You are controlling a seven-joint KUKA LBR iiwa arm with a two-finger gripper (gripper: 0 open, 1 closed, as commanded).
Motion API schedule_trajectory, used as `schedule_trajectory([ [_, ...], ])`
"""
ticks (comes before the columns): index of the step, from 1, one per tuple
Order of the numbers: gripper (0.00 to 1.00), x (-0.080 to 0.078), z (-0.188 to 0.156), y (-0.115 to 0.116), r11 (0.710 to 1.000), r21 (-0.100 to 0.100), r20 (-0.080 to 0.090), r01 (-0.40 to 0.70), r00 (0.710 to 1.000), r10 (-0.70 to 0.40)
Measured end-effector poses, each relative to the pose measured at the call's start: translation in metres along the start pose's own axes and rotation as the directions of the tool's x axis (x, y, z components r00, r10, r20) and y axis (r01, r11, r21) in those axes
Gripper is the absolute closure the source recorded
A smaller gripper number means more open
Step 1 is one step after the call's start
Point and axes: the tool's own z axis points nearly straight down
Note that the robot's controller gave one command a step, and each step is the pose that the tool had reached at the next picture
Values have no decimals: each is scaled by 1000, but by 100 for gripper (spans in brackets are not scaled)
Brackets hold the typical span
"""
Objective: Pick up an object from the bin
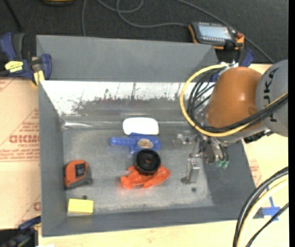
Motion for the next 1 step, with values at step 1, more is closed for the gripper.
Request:
schedule_trajectory([
  [1, 0, -2, -4, 0, 1000, 1, 8, 1, 1000, -1],
])
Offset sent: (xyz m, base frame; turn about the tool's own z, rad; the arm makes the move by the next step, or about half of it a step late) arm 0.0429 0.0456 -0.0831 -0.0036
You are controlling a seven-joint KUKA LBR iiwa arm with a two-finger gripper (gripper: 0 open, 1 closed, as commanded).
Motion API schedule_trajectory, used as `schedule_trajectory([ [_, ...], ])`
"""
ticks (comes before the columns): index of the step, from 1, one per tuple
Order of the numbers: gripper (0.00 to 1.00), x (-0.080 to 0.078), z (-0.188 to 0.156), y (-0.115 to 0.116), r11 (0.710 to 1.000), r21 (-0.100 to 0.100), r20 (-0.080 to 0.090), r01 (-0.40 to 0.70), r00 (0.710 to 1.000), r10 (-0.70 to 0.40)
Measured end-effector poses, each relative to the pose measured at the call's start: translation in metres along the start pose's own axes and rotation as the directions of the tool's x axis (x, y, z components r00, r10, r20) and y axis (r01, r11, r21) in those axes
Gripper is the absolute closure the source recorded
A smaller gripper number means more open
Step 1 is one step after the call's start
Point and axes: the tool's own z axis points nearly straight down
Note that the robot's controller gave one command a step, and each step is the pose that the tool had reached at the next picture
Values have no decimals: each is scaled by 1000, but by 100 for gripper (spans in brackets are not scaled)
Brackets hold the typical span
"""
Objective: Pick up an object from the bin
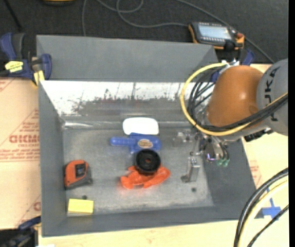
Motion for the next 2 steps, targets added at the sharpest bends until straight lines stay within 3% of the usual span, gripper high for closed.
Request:
schedule_trajectory([
  [1, 0, -25, 41, 22, 1000, 1, 10, 1, 1000, -1],
  [2, 0, -21, 89, 45, 1000, -2, 0, -9, 1000, 9],
])
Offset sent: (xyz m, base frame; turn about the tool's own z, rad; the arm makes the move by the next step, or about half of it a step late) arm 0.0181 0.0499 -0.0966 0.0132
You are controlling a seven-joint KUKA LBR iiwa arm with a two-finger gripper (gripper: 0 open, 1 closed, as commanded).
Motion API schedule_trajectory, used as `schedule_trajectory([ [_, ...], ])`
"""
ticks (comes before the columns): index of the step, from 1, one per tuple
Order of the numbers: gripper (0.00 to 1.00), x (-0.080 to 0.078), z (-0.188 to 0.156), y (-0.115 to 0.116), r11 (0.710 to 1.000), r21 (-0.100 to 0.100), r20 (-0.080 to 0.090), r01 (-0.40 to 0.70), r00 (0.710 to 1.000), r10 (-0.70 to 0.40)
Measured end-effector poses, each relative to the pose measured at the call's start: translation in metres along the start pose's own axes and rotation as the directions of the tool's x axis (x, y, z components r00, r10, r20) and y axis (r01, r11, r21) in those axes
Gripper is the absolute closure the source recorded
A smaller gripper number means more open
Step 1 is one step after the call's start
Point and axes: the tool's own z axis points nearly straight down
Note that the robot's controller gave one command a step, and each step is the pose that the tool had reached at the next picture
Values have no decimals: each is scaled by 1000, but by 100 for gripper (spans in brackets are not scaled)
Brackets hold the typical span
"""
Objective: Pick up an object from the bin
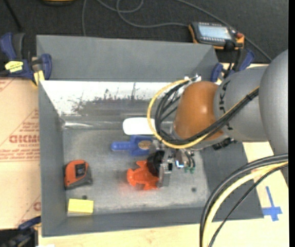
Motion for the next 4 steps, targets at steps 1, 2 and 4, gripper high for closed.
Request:
schedule_trajectory([
  [1, 100, 11, 5, 23, 999, -2, 0, -48, 999, 48],
  [2, 100, 11, 5, 23, 999, -1, 0, -47, 999, 47],
  [4, 100, 3, -21, -14, 999, 2, 2, -48, 999, 48],
])
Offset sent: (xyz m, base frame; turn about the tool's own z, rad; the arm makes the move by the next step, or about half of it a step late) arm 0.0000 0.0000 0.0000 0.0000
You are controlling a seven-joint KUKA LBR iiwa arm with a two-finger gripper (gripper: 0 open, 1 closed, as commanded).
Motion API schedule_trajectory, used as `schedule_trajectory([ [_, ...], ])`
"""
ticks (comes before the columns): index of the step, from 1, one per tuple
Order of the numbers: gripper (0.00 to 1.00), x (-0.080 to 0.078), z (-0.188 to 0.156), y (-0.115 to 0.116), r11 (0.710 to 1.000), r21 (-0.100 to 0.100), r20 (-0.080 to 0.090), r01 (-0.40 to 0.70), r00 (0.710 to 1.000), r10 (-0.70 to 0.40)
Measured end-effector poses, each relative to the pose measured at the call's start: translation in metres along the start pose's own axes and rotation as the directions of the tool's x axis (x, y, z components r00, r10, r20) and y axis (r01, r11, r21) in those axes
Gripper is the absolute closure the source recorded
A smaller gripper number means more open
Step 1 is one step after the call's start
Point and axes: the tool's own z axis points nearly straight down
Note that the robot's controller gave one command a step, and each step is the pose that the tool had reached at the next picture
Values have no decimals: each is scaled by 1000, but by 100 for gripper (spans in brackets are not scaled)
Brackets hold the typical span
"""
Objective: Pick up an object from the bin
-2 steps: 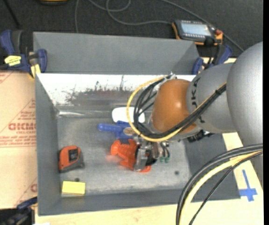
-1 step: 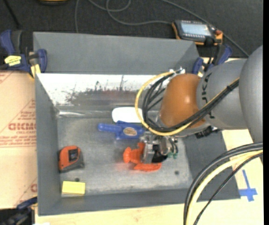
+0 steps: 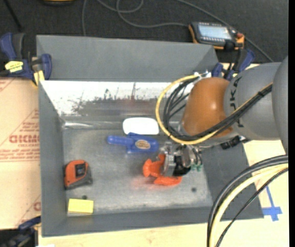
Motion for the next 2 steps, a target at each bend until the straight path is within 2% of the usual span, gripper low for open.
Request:
schedule_trajectory([
  [1, 100, 1, -49, 3, 1000, -1, -10, 9, 1000, -9],
  [2, 100, 7, -32, 49, 1000, -2, 11, 24, 1000, -24],
])
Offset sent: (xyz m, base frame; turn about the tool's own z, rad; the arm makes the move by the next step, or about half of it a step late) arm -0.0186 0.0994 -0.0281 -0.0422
